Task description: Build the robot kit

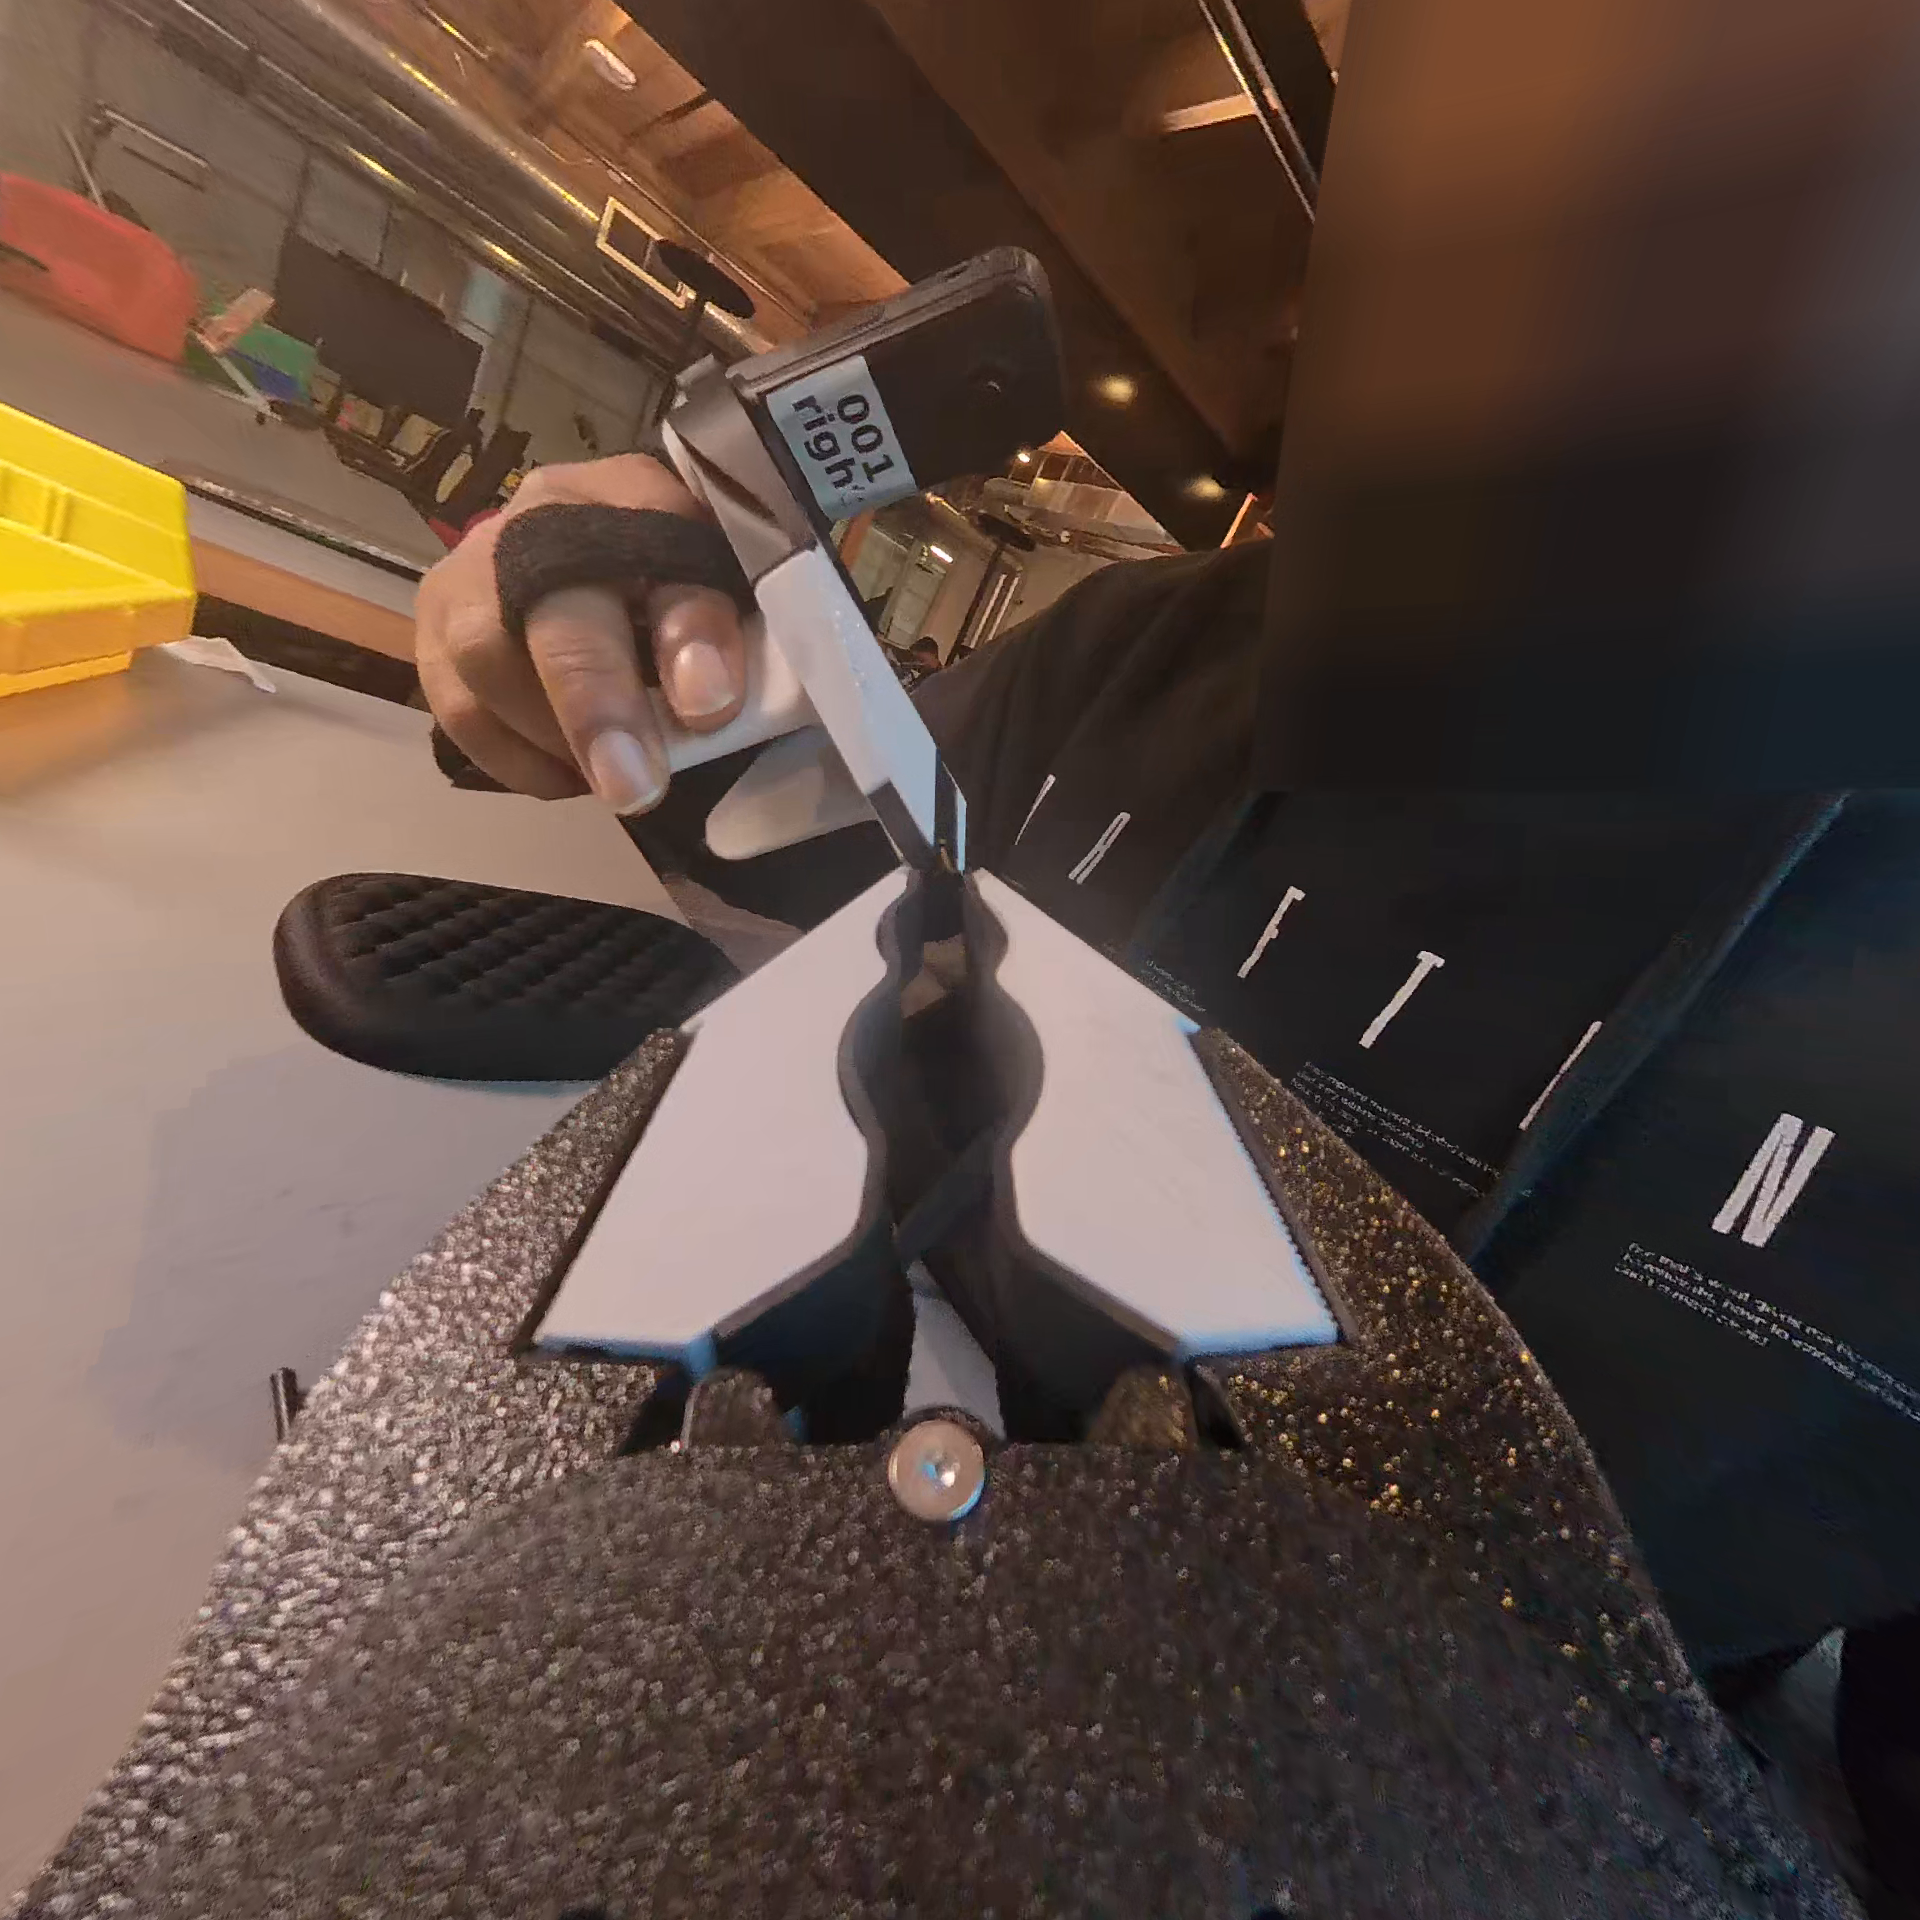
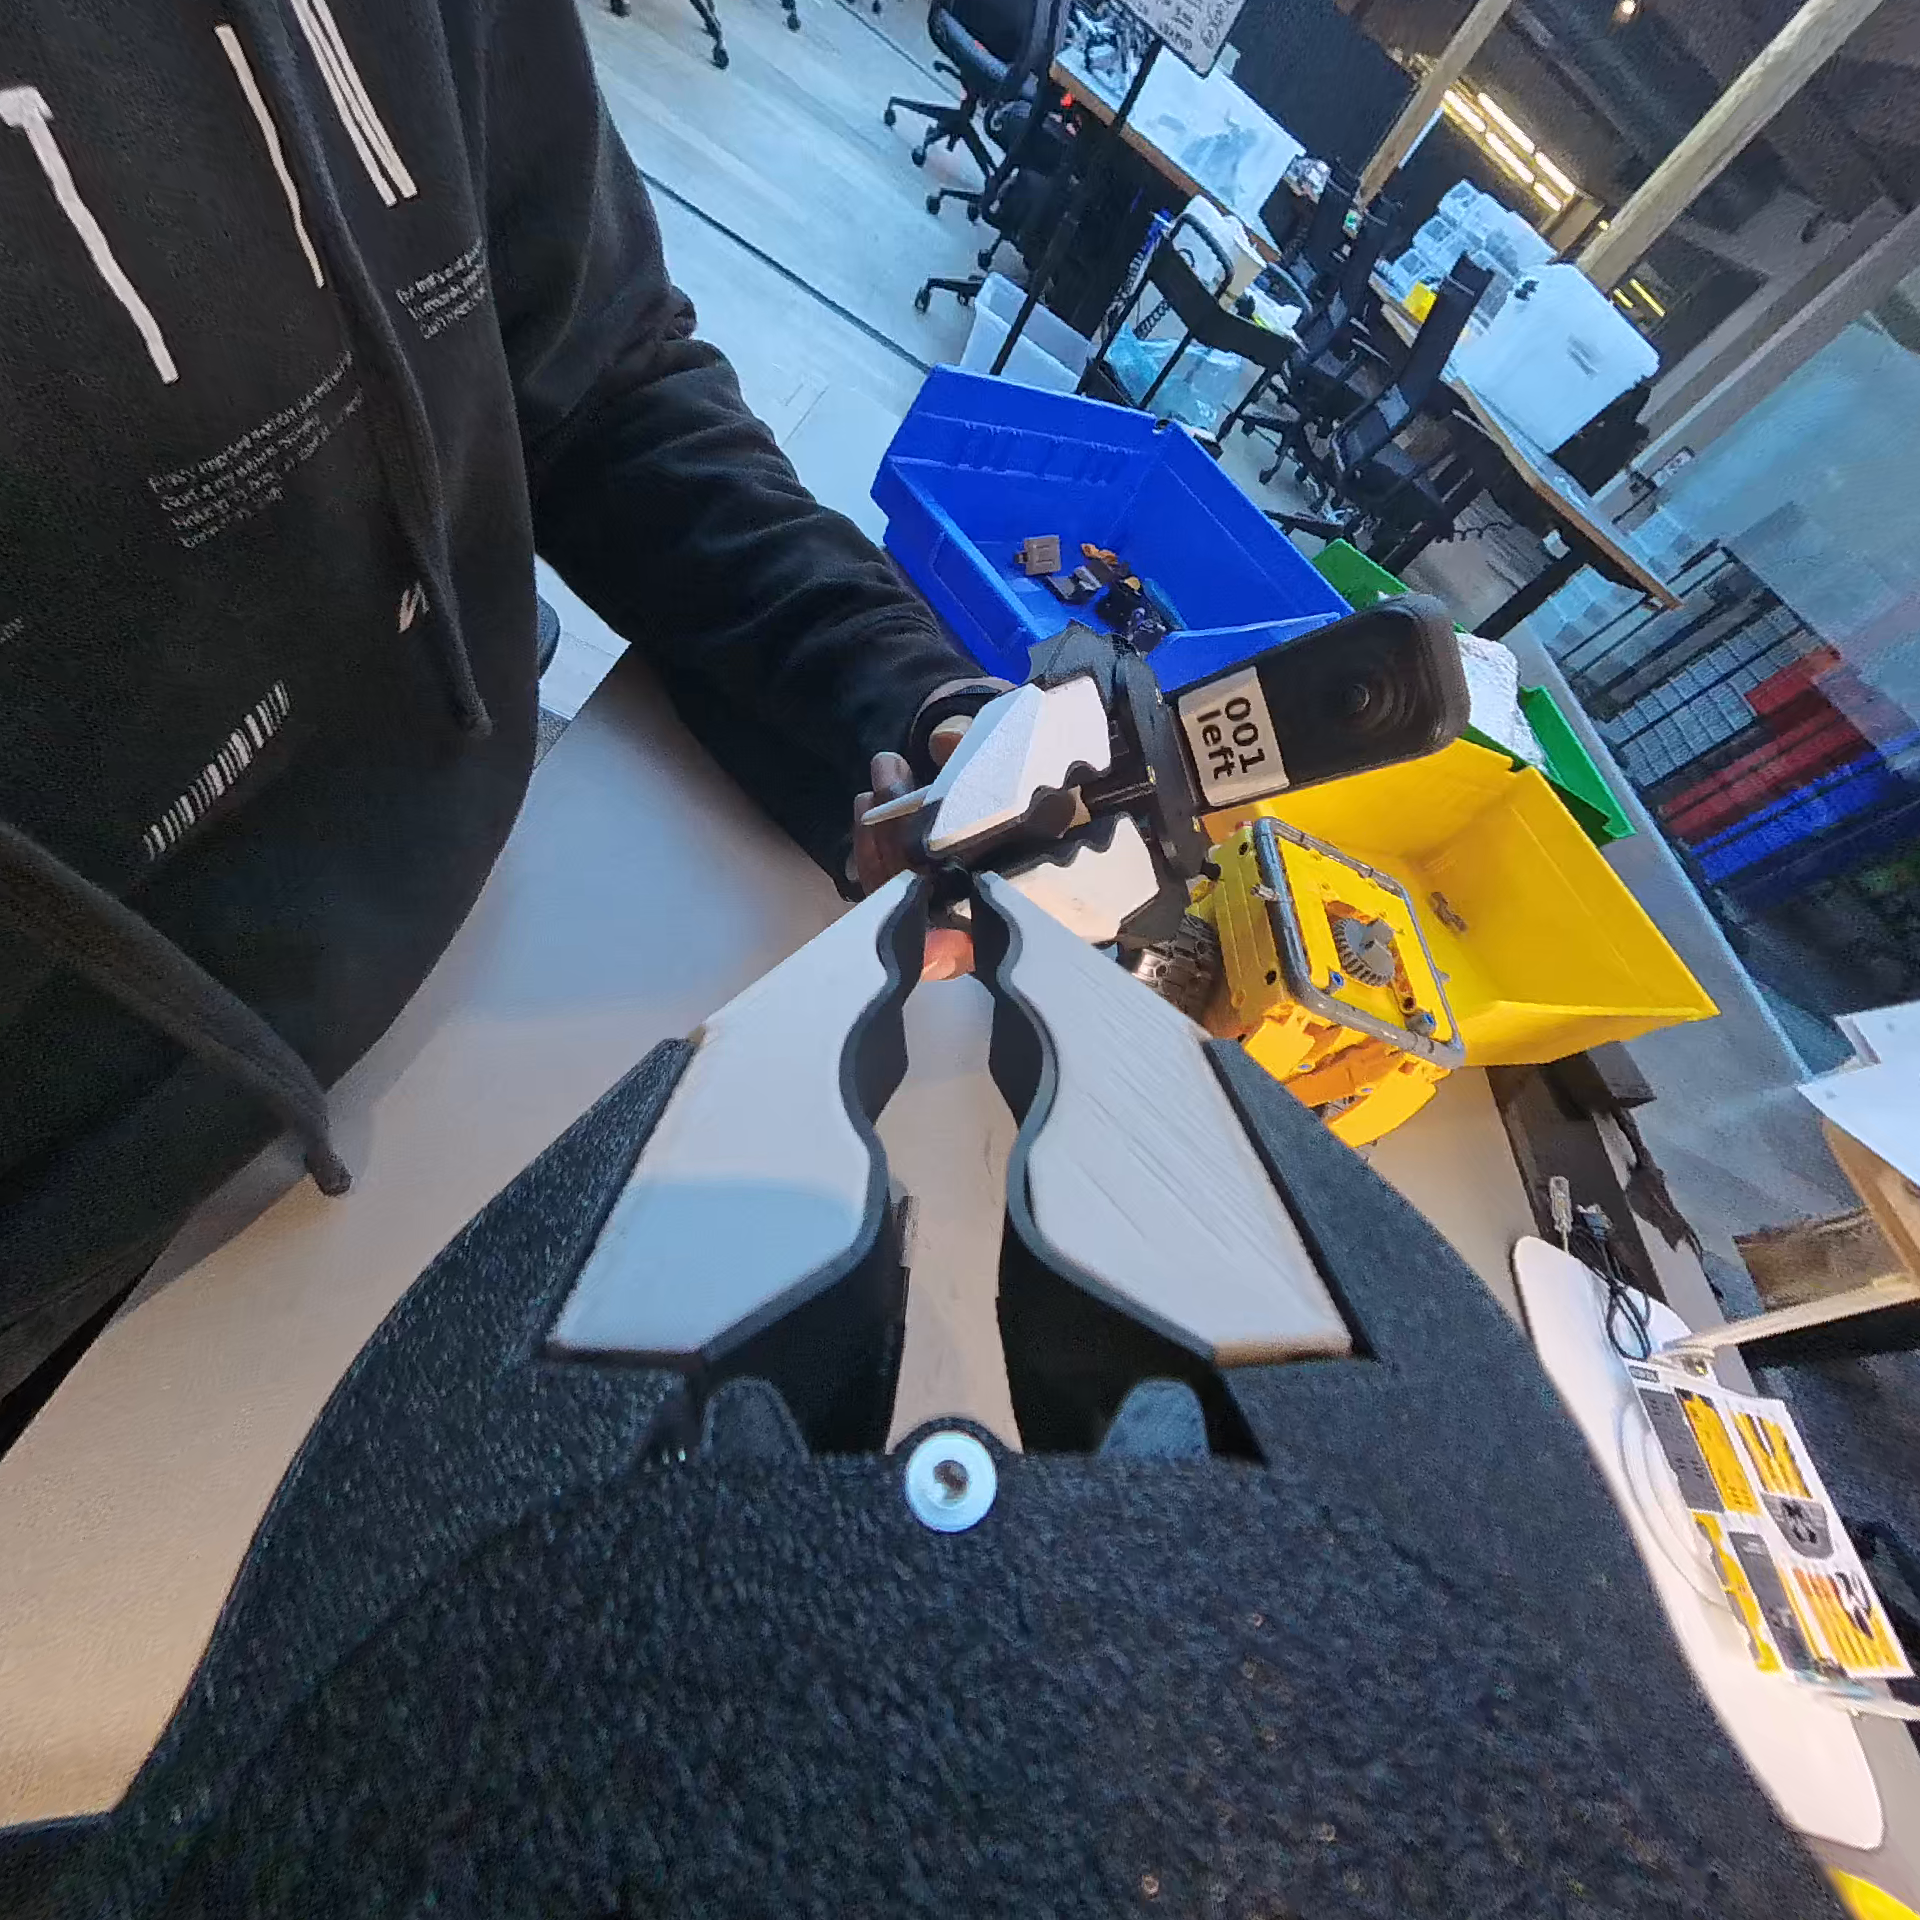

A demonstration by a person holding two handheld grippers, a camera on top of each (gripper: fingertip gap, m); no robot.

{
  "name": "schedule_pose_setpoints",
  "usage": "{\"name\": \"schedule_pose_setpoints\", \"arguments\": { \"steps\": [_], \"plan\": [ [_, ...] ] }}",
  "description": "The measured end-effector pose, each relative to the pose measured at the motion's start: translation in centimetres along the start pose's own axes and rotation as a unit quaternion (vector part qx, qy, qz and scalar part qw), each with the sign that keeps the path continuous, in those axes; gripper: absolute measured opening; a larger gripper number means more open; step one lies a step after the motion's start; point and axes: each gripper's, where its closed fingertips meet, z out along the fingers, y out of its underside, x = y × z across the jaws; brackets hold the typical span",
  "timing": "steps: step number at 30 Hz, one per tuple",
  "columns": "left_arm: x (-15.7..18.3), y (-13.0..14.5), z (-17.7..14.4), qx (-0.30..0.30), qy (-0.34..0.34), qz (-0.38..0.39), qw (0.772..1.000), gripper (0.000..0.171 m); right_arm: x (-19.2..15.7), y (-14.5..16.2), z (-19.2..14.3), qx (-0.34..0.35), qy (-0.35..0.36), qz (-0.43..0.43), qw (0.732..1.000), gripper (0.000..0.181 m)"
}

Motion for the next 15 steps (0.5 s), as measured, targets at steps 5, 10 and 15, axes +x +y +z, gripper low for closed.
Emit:
{"name": "schedule_pose_setpoints", "arguments": {
  "steps": [5, 10, 15],
  "plan": [
    [0.31, 0.15, 0.13, -0.003, 0.008, 0.006, 1.0, 0.005, -0.28, -0.23, 0.07, -0.008, -0.008, -0.011, 1.0, 0.008],
    [-0.3, 0.31, 0.15, -0.013, -0.028, 0.045, 0.998, 0.005, -0.2, 0.29, -0.15, -0.013, -0.005, 0.011, 1.0, 0.008],
    [-0.47, 0.66, 0.29, -0.023, -0.034, 0.05, 0.998, 0.005, -0.47, 0.55, -0.26, -0.016, -0.005, 0.011, 1.0, 0.007]
  ]
}}
